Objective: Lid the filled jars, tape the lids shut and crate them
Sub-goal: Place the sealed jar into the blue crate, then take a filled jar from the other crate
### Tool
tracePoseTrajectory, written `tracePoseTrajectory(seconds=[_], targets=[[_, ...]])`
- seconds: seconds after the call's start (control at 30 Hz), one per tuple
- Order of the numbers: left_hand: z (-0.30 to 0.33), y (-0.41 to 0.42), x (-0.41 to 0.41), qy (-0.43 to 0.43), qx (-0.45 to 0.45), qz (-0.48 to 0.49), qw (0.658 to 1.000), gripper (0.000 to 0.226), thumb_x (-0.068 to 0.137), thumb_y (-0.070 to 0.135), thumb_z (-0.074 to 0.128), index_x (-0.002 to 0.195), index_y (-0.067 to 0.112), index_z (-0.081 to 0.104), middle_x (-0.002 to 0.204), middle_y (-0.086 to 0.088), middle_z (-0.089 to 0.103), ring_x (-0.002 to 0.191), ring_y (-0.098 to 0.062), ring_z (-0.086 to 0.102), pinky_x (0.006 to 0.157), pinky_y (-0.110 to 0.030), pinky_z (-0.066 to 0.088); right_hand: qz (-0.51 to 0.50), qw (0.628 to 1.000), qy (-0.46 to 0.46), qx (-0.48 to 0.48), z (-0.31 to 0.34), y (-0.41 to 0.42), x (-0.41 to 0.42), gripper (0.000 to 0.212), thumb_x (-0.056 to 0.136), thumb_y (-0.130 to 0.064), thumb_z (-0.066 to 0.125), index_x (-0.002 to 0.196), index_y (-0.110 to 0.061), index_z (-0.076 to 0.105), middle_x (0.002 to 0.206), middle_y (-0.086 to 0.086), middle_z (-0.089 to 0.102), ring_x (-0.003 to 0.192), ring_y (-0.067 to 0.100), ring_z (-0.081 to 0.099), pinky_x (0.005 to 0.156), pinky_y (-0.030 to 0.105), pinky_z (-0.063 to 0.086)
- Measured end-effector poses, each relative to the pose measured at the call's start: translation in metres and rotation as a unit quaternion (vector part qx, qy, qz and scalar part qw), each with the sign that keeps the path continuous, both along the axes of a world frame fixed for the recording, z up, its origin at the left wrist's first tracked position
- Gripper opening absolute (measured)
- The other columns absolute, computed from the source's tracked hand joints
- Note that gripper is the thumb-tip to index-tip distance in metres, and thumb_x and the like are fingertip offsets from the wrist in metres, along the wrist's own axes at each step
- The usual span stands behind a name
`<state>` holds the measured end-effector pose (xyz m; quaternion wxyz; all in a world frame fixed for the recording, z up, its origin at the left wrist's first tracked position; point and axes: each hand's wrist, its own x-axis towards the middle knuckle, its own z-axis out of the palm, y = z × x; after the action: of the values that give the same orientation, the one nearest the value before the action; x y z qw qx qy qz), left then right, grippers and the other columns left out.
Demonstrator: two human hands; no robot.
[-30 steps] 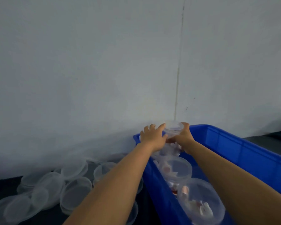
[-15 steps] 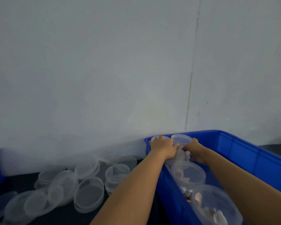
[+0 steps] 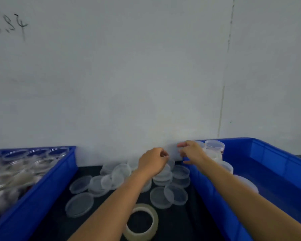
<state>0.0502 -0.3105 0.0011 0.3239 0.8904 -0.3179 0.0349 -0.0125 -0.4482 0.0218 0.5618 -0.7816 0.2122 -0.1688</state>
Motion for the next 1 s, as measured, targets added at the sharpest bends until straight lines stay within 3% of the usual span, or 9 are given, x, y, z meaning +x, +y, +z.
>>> tracePoseTrajectory(seconds=[0.17,0.3,0.4,0.57,0.63,0.73,0.83,0.9,1.0], targets=[[-0.017,0.102,-0.047,0.016,0.002,0.059,0.998,0.027,0.096,0.034,0.053,0.117,0.022,0.065,0.117,0.000,0.068,0.108,-0.019,0.062,0.092,-0.036,0.049,0.118,0.989,0.017,0.085,-0.027,0.117,-0.022,0.018,0.096,-0.002,0.050,0.110,-0.006,0.060,0.102,0.014,0.061,0.096,0.022,0.056,0.080,0.038,0.046],[-0.034,0.178,-0.068,-0.024,0.032,0.128,0.991,0.024,0.097,0.037,0.050,0.115,0.026,0.062,0.109,0.003,0.067,0.096,-0.016,0.063,0.071,-0.031,0.048,0.181,0.977,0.020,0.113,-0.049,0.191,-0.024,0.014,0.094,-0.001,0.051,0.100,-0.009,0.061,0.086,0.006,0.064,0.081,0.013,0.060,0.071,0.030,0.048],[-0.043,0.225,-0.071,-0.032,0.039,0.167,0.985,0.021,0.098,0.037,0.050,0.113,0.029,0.063,0.108,0.007,0.067,0.090,-0.010,0.061,0.067,-0.025,0.041,0.218,0.968,0.020,0.121,-0.060,0.231,-0.021,0.010,0.092,-0.005,0.057,0.097,-0.011,0.063,0.085,0.001,0.066,0.079,0.011,0.062,0.068,0.027,0.048],[-0.050,0.283,-0.061,-0.034,0.043,0.234,0.971,0.020,0.097,0.035,0.050,0.110,0.030,0.064,0.109,0.009,0.068,0.096,-0.013,0.062,0.072,-0.028,0.044,0.249,0.965,0.020,0.081,-0.066,0.285,-0.005,0.016,0.092,-0.004,0.054,0.093,-0.013,0.066,0.102,0.009,0.066,0.099,0.020,0.060,0.070,0.028,0.051],[-0.048,0.298,-0.050,-0.034,0.044,0.250,0.967,0.019,0.097,0.031,0.050,0.109,0.029,0.065,0.110,0.008,0.067,0.097,-0.013,0.061,0.073,-0.029,0.045,0.259,0.962,0.022,0.078,-0.067,0.302,0.005,0.020,0.092,-0.001,0.051,0.090,-0.014,0.066,0.098,0.008,0.066,0.092,0.017,0.061,0.073,0.030,0.052],[-0.040,0.317,-0.027,-0.035,0.042,0.270,0.961,0.024,0.097,0.023,0.048,0.111,0.026,0.067,0.116,0.006,0.066,0.105,-0.017,0.061,0.081,-0.031,0.047,0.265,0.961,0.020,0.072,-0.069,0.324,0.024,0.022,0.092,0.001,0.048,0.099,-0.008,0.065,0.095,0.006,0.065,0.083,0.013,0.058,0.067,0.027,0.048],[-0.037,0.336,0.002,-0.044,0.013,0.289,0.956,0.025,0.097,0.016,0.047,0.108,0.022,0.069,0.115,0.003,0.068,0.106,-0.018,0.062,0.085,-0.032,0.046,0.265,0.963,0.000,0.054,-0.070,0.343,0.045,0.025,0.091,0.004,0.045,0.102,-0.007,0.064,0.099,0.006,0.062,0.090,0.016,0.058,0.072,0.029,0.047],[-0.040,0.352,0.024,-0.038,0.016,0.300,0.953,0.023,0.095,0.013,0.047,0.104,0.021,0.066,0.110,-0.001,0.069,0.102,-0.022,0.062,0.081,-0.033,0.045,0.271,0.962,-0.017,0.034,-0.070,0.352,0.061,0.029,0.090,0.007,0.044,0.107,-0.005,0.063,0.101,0.005,0.059,0.092,0.017,0.056,0.073,0.027,0.046],[-0.047,0.371,0.060,0.002,0.075,0.301,0.951,0.026,0.093,0.011,0.048,0.115,0.019,0.058,0.117,-0.008,0.063,0.101,-0.027,0.059,0.075,-0.031,0.039,0.288,0.957,-0.030,-0.006,-0.070,0.359,0.079,0.037,0.089,0.008,0.044,0.119,-0.006,0.061,0.113,0.002,0.057,0.094,0.018,0.058,0.071,0.023,0.045]])
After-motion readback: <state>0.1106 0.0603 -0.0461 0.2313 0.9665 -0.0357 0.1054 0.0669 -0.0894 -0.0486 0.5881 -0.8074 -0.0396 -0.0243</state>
